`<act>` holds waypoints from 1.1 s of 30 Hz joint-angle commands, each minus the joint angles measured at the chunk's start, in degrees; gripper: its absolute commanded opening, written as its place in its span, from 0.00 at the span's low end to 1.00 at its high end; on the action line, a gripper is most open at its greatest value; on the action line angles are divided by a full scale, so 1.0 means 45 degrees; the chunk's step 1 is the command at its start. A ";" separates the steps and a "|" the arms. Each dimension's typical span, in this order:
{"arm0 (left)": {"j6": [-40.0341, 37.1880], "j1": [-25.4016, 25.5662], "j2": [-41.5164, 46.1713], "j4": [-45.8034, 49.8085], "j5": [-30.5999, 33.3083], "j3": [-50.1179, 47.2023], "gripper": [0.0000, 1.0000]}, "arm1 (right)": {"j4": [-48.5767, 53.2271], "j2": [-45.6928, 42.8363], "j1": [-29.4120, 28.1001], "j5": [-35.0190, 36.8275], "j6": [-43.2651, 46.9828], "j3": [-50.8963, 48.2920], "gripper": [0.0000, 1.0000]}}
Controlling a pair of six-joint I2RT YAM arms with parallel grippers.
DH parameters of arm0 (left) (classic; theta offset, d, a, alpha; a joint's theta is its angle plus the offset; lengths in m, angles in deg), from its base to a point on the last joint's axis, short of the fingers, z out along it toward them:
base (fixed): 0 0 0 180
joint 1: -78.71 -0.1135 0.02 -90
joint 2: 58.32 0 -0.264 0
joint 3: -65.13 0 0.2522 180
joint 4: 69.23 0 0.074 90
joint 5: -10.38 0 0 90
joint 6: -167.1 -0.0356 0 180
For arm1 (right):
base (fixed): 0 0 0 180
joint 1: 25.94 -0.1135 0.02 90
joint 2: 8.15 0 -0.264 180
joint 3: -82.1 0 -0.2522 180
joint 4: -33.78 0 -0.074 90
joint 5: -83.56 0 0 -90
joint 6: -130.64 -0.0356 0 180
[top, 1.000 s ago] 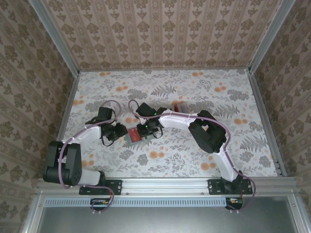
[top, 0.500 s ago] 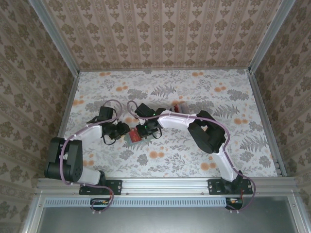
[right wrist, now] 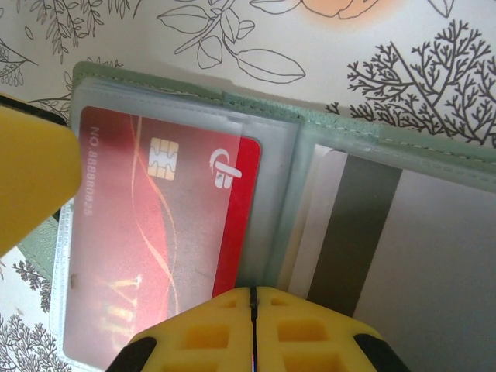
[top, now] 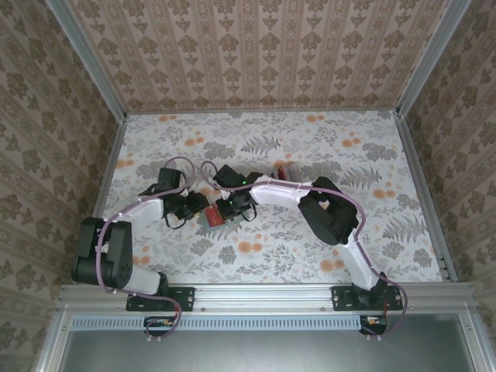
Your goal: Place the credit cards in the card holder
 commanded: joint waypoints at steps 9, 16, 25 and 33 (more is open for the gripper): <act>0.0096 0.0201 -0.0285 -0.0188 -0.0240 0.0327 0.32 | 0.0595 0.1017 -0.0027 0.0936 -0.0015 -0.0547 0.08; -0.0044 0.0202 -0.0067 0.0209 -0.0072 0.0423 0.32 | 0.0595 0.1073 -0.0028 0.0874 -0.0044 -0.0531 0.08; -0.0293 0.0183 0.0445 0.0957 0.0482 0.0626 0.33 | 0.0614 0.1085 -0.0026 0.0857 -0.0008 -0.0501 0.08; -0.0214 0.0320 -0.0031 0.0663 0.0404 0.0696 0.33 | 0.0663 0.1055 -0.0029 0.0888 0.0008 -0.0493 0.08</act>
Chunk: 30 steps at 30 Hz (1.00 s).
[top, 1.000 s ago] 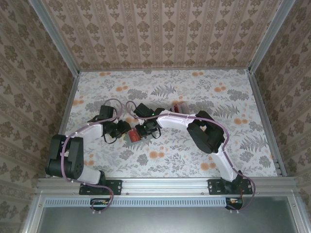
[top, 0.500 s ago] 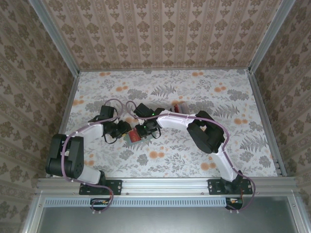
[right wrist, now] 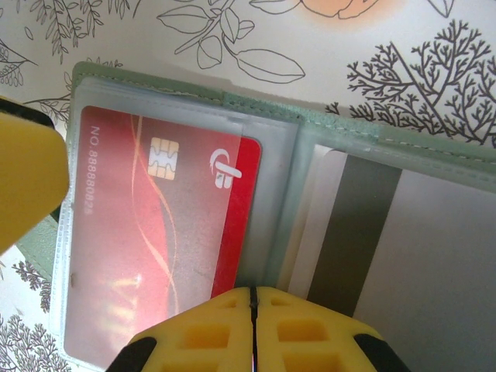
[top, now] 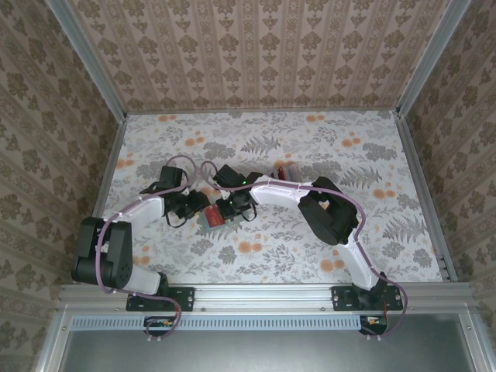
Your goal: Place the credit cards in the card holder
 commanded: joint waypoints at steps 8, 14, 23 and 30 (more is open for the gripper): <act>-0.0486 0.0101 0.0020 0.0766 0.0589 0.0503 0.34 | 0.0698 0.1074 -0.0031 0.0879 -0.0014 -0.0450 0.08; -0.0527 0.0161 -0.0144 0.0802 0.0674 0.0526 0.34 | 0.0756 0.1128 -0.0026 0.0868 0.0017 -0.0360 0.08; -0.0566 0.0286 -0.0653 0.0617 0.0683 0.0680 0.34 | 0.0795 0.1114 -0.0026 0.0884 0.0013 -0.0386 0.08; -0.0537 0.0375 -0.0969 0.0429 0.0595 0.0703 0.33 | 0.0795 0.1113 -0.0044 0.0913 0.0013 -0.0436 0.08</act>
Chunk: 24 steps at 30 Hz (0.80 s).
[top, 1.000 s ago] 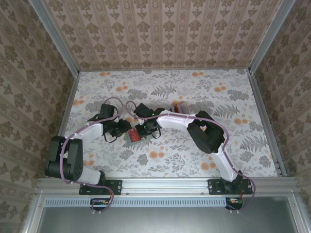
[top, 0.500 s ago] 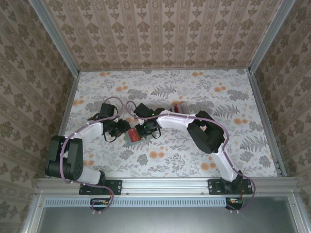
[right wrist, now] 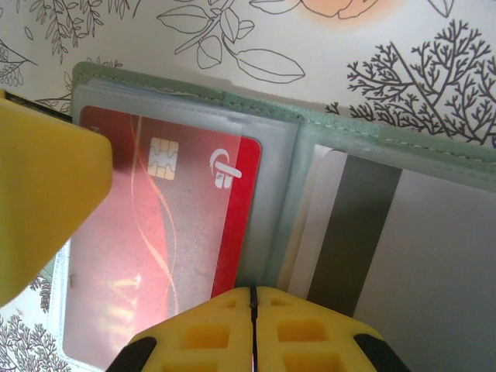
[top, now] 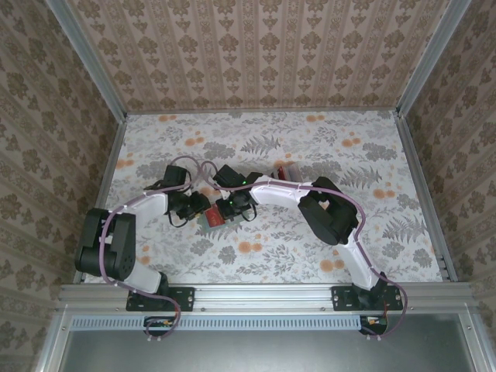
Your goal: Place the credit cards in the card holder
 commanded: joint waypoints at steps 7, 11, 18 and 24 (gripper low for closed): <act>-0.0318 0.0171 0.0068 0.0188 0.0071 0.0512 0.34 | 0.0798 0.1152 -0.0026 0.0889 0.0014 -0.0415 0.08; -0.0347 0.0224 0.0145 0.0317 0.0110 0.0691 0.34 | 0.0822 0.1162 -0.0026 0.0893 0.0018 -0.0386 0.08; -0.0308 0.0363 0.0046 0.0330 0.0150 0.0820 0.33 | 0.0800 0.1152 -0.0037 0.0871 0.0006 -0.0445 0.08; -0.0106 0.0675 -0.0011 0.0238 -0.0006 0.1048 0.31 | 0.0659 0.1129 -0.0026 0.0756 -0.0051 -0.0448 0.08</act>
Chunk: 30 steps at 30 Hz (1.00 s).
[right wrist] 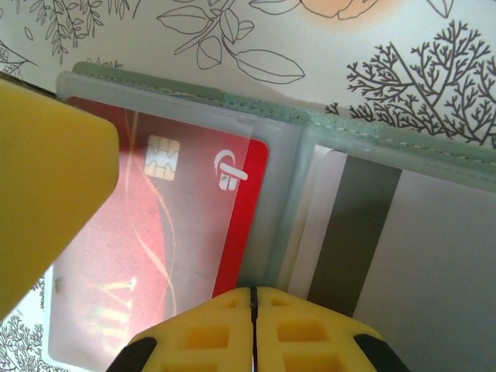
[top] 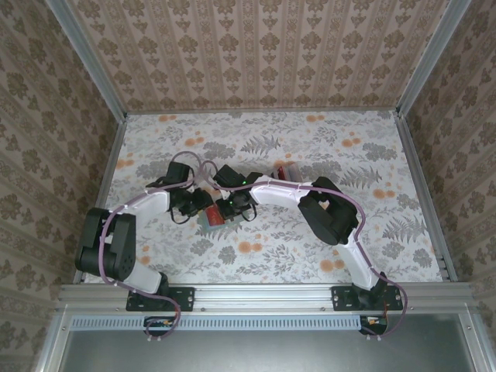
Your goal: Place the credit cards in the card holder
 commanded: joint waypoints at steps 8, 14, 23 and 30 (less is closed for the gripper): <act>0.0095 0.0588 0.0000 0.0050 -0.0205 0.0794 0.15 | -0.0256 0.0684 0.0286 -0.0134 -0.0434 -0.1150 0.09; -0.0178 0.0588 -0.0084 0.0562 0.0384 0.0872 0.05 | -0.2168 -0.0831 0.0742 -0.1382 -0.1234 -0.2639 0.12; -0.0230 0.0679 -0.0213 0.1003 0.0500 0.1409 0.05 | -0.2623 -0.2833 0.1399 -0.0816 -0.1466 -0.4148 0.21; -0.0684 0.0861 -0.0384 0.2071 0.0960 0.2136 0.05 | -0.2352 -0.3134 0.1654 0.0327 -0.1213 -0.4762 0.23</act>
